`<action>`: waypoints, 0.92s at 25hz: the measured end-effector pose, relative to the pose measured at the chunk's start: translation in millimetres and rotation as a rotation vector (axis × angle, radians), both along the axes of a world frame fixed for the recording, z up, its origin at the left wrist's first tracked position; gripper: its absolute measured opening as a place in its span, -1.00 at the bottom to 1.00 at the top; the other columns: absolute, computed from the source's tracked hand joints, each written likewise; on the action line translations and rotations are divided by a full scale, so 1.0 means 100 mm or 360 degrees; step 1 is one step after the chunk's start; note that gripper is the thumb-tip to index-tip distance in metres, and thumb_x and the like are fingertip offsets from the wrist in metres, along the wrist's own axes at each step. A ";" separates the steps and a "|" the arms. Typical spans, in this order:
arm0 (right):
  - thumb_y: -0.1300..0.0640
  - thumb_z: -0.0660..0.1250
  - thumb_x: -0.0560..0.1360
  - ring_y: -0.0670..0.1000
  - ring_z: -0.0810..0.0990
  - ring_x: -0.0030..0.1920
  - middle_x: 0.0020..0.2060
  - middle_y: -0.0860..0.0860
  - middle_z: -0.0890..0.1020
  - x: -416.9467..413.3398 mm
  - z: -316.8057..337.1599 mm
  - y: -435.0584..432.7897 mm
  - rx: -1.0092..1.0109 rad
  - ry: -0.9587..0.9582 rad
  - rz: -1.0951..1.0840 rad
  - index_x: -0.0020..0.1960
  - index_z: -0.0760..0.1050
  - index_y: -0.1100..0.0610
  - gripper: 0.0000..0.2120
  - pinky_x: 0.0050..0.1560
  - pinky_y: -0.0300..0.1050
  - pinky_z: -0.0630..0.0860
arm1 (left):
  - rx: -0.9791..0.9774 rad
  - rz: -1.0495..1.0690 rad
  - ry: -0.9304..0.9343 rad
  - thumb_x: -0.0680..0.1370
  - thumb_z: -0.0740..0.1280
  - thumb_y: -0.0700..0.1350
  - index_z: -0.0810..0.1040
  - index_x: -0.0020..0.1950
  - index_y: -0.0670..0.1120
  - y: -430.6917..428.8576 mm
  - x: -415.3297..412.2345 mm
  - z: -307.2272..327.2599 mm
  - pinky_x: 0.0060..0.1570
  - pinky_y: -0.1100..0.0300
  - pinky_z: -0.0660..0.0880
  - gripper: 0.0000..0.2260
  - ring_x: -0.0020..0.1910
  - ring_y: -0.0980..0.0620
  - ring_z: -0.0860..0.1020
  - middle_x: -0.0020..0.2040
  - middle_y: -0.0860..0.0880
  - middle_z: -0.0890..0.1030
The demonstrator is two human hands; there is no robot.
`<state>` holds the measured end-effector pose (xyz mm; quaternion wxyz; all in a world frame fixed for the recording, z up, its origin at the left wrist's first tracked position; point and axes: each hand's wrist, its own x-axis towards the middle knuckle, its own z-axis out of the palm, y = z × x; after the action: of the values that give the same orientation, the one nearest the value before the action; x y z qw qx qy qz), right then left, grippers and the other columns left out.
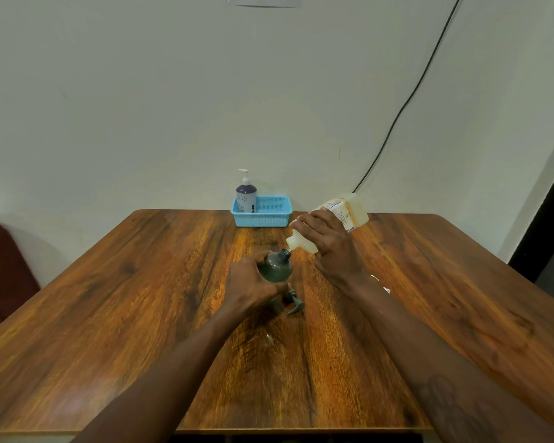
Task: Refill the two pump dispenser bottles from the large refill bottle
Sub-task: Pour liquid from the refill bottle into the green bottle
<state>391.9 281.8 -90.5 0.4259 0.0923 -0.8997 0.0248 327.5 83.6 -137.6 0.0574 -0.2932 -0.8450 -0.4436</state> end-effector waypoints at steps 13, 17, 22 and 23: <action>0.50 0.54 0.31 0.17 0.42 0.41 0.29 0.06 0.60 -0.06 0.00 0.02 0.0165 0.0007 0.0029 0.38 0.53 0.09 -0.30 0.42 0.16 0.28 | 0.0004 0.0004 0.0015 0.27 0.61 0.19 0.52 0.40 0.03 0.03 -0.03 -0.04 -0.03 0.34 0.49 -0.26 0.08 0.13 0.58 0.16 0.10 0.63; 0.51 0.54 0.31 0.16 0.42 0.40 0.30 0.05 0.59 -0.07 0.00 0.02 0.0203 0.0014 0.0037 0.38 0.52 0.08 -0.29 0.41 0.20 0.34 | 0.0026 -0.0008 0.0016 0.29 0.63 0.13 0.54 0.38 0.02 0.03 0.00 -0.01 -0.09 0.43 0.42 -0.30 -0.01 0.24 0.55 0.09 0.16 0.60; 0.50 0.55 0.30 0.17 0.44 0.40 0.29 0.06 0.60 -0.08 -0.02 0.02 0.0212 0.0046 0.0025 0.37 0.54 0.08 -0.29 0.41 0.17 0.32 | 0.0042 -0.0011 0.0007 0.28 0.64 0.13 0.53 0.39 0.04 0.03 0.01 -0.02 -0.09 0.44 0.43 -0.29 0.03 0.20 0.58 0.10 0.16 0.62; 0.50 0.55 0.30 0.17 0.45 0.40 0.29 0.06 0.60 -0.08 -0.02 0.03 0.0213 0.0045 0.0026 0.37 0.54 0.08 -0.29 0.41 0.16 0.30 | 0.0045 -0.0009 0.0001 0.28 0.64 0.12 0.53 0.39 0.03 0.03 0.01 -0.01 -0.10 0.44 0.43 -0.30 0.02 0.20 0.57 0.09 0.17 0.60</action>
<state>383.8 284.5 -92.9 0.4312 0.1282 -0.8925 -0.0333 328.6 86.1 -139.0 0.0605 -0.2948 -0.8377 -0.4557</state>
